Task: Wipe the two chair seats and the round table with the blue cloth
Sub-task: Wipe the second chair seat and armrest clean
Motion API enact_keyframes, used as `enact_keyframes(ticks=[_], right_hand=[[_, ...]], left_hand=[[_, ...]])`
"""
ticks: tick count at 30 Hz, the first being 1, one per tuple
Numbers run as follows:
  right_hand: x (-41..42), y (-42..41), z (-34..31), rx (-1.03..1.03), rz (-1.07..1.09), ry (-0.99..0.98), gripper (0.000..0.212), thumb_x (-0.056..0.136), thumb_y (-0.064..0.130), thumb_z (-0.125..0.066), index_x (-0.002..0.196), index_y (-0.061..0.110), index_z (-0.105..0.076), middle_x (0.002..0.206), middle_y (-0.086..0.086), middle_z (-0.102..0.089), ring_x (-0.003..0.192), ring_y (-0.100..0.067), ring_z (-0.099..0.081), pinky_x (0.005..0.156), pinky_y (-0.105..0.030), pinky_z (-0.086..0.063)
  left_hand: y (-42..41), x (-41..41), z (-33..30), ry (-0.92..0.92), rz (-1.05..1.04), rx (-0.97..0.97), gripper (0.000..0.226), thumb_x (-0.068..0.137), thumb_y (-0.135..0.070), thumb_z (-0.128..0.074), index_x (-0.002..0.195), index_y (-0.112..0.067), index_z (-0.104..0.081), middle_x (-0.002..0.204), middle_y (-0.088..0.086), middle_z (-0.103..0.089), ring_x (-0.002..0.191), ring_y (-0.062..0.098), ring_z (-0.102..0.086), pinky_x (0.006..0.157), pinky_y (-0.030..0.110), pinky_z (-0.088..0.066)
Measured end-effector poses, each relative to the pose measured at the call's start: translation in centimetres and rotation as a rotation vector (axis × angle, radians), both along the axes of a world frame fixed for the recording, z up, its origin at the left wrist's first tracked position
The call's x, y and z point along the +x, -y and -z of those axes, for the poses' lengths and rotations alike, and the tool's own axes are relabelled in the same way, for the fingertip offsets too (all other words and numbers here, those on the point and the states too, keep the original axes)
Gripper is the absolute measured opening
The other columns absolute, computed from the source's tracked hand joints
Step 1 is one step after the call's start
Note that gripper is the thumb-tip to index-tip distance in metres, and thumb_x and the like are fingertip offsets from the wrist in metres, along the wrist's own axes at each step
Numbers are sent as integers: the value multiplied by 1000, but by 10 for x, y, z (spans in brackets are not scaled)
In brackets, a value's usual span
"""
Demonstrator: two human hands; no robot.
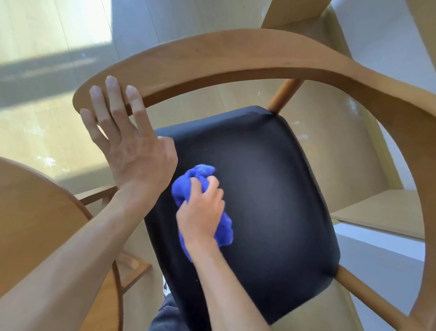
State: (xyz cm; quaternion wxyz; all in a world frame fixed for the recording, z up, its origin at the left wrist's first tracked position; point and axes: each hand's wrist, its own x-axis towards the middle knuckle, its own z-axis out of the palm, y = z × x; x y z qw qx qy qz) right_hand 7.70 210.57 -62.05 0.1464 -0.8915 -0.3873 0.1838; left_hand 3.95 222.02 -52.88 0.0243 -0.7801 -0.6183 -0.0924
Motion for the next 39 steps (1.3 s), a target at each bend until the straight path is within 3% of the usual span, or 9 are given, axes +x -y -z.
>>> enact_keyframes(ticks=[3,8,11,13,16,19,26,31,39], right_hand=[[-22,2,-3,-38,-181,-1,49,47,12,-73,94,20,-63,111,-9,-59,68,-25,-50,57,-31,-39],[23,5,3,23,-400,84,29,57,14,-68,86,17,-64,106,-9,-60,66,-26,-48,55,-31,-35],[50,-18,4,-12,-297,110,32,60,9,-69,90,18,-64,108,-10,-58,69,-28,-48,57,-33,-29],[79,-41,3,-57,-237,142,35,72,9,-63,105,19,-61,120,-9,-51,83,-30,-47,65,-35,-26],[130,-71,4,-117,-80,176,41,88,12,-51,127,23,-50,136,-7,-37,104,-31,-42,78,-36,-29],[147,-86,6,-141,58,175,45,91,14,-51,135,23,-45,140,-6,-35,111,-32,-41,83,-37,-31],[89,-73,7,-53,-37,133,44,84,11,-56,128,15,-52,136,-11,-41,97,-33,-45,76,-37,-30],[52,-58,5,20,-134,126,44,52,3,-75,95,9,-66,106,-17,-60,66,-32,-50,58,-33,-32],[-33,28,3,19,-460,10,43,51,11,-67,93,21,-62,116,-5,-54,71,-24,-47,61,-33,-41]], left_hand=[[0,-2,0,-17,4,-3,81,71,-12,-53,146,-4,-21,157,22,-17,146,42,-12,118,56,-6],[1,-2,-1,-10,6,11,81,71,-10,-53,144,-2,-21,156,24,-18,145,44,-14,117,56,-7],[1,-2,0,-19,3,17,79,73,-11,-54,145,-4,-21,157,22,-18,146,42,-13,118,54,-6],[1,-2,1,-18,1,16,78,76,-13,-54,145,-6,-19,158,20,-17,146,40,-11,118,53,-4],[0,-3,4,-11,-1,27,77,77,-14,-51,144,-10,-14,158,19,-17,147,38,-11,119,51,-3],[-1,-2,6,-4,4,43,77,77,-14,-50,144,-10,-13,158,20,-18,146,38,-10,118,52,-3],[-2,-1,8,-18,-5,25,78,75,-14,-52,145,-7,-17,157,22,-19,146,41,-13,118,56,-5],[-1,1,6,0,0,24,82,71,-11,-51,144,-5,-15,156,24,-17,145,44,-11,116,54,1],[-1,1,2,-8,-4,4,82,69,-13,-53,144,-3,-20,155,25,-20,144,45,-14,116,58,-5]])
